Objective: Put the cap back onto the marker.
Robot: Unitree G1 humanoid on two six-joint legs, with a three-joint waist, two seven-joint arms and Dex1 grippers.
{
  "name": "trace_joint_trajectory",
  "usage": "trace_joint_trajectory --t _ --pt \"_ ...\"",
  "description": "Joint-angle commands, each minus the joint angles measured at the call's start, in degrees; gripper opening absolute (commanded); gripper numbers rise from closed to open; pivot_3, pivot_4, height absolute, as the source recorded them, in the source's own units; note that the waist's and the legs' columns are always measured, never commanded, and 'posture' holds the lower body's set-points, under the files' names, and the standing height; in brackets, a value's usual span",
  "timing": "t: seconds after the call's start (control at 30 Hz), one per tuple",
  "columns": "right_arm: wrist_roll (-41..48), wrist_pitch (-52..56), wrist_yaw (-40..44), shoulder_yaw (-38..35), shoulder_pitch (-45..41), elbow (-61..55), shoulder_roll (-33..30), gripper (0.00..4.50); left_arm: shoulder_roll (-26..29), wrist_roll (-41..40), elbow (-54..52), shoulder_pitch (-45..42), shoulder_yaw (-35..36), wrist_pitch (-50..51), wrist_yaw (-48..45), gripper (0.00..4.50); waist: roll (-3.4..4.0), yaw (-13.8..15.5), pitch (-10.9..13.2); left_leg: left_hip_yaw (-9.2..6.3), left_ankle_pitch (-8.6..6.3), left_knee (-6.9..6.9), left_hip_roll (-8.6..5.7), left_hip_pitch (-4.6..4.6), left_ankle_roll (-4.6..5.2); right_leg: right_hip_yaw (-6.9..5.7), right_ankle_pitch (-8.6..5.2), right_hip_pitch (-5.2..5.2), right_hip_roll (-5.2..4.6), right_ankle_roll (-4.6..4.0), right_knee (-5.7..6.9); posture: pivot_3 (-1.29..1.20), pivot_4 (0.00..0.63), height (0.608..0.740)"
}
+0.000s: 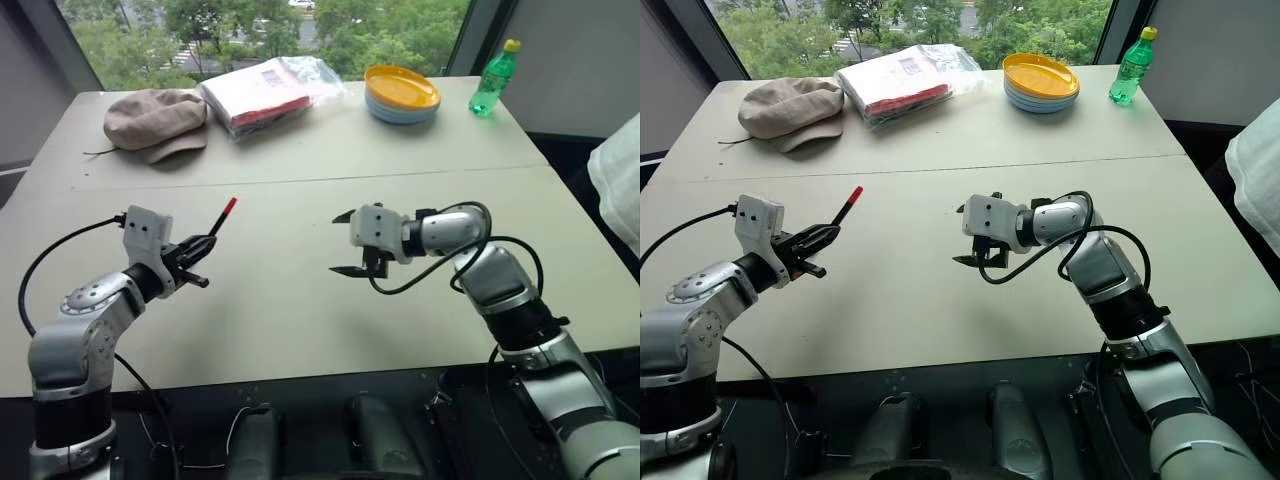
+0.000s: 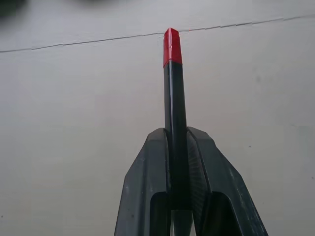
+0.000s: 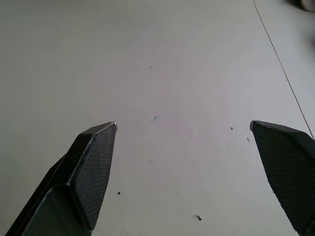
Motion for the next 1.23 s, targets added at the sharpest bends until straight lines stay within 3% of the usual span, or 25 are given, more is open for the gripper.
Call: trace_joint_trajectory --t 0.03,0.17,0.43,0.57,0.73,0.93,1.23 --pt "4.83 4.49 -1.15 -3.46 -0.90 -4.43 1.26 4.47 -2.58 -1.15 -6.16 1.13 4.50 6.86 7.74 0.00 -0.02 0.06 0.00 0.00 0.00 0.00 -0.01 0.00 0.00 0.00 0.00 0.01 -0.01 0.00 0.00 0.00 0.150 0.740" --pt "9.04 9.63 -1.63 -5.47 -1.86 -6.74 1.88 4.47 -5.64 -1.18 -8.28 2.82 5.70 10.20 12.29 0.00 -0.03 0.45 -0.01 0.00 0.00 0.01 -0.03 0.01 -0.01 0.00 0.00 0.05 -0.06 0.00 -0.01 0.00 0.150 0.740" --pt "12.91 12.30 -2.01 -5.90 -2.18 -8.53 0.59 4.47 -6.71 -1.02 -9.09 3.30 5.76 11.79 16.45 0.00 -0.04 0.41 -0.02 0.01 0.00 0.01 -0.05 0.01 -0.01 -0.01 0.00 0.05 -0.05 -0.01 -0.03 0.00 0.150 0.740" --pt "13.19 11.91 -2.53 -5.68 -2.24 -8.10 0.12 4.50 -6.37 -1.33 -9.55 3.48 4.96 11.53 16.34 1.78 -0.04 0.40 -0.02 0.02 0.00 0.01 -0.05 0.01 -0.01 -0.01 0.00 0.05 -0.05 -0.02 -0.03 0.00 0.150 0.740" --pt "13.42 11.39 -2.83 -5.28 -2.41 -7.58 -0.17 4.50 -6.70 -1.97 -12.98 3.47 4.27 10.83 16.44 4.37 -0.04 0.41 -0.02 0.02 0.00 0.01 -0.05 0.00 -0.01 0.00 0.00 0.05 -0.05 -0.02 -0.04 0.00 0.150 0.740" --pt "15.05 10.57 -0.05 -5.23 -3.04 -6.96 -1.47 4.50 -11.50 -3.50 -24.70 4.38 5.37 13.51 20.89 4.48 -0.04 0.42 -0.02 0.04 0.00 0.01 -0.05 -0.01 -0.02 0.01 0.00 0.07 -0.08 -0.01 -0.09 0.00 0.150 0.740" --pt "16.21 7.37 2.60 -5.53 -6.27 -1.46 -1.33 4.50 -13.68 -7.32 -37.98 7.37 7.10 19.65 26.02 4.48 -0.05 0.12 -0.01 0.02 0.00 0.00 -0.04 0.01 -0.02 0.01 -0.01 0.08 -0.01 -0.02 -0.09 0.00 0.150 0.740"
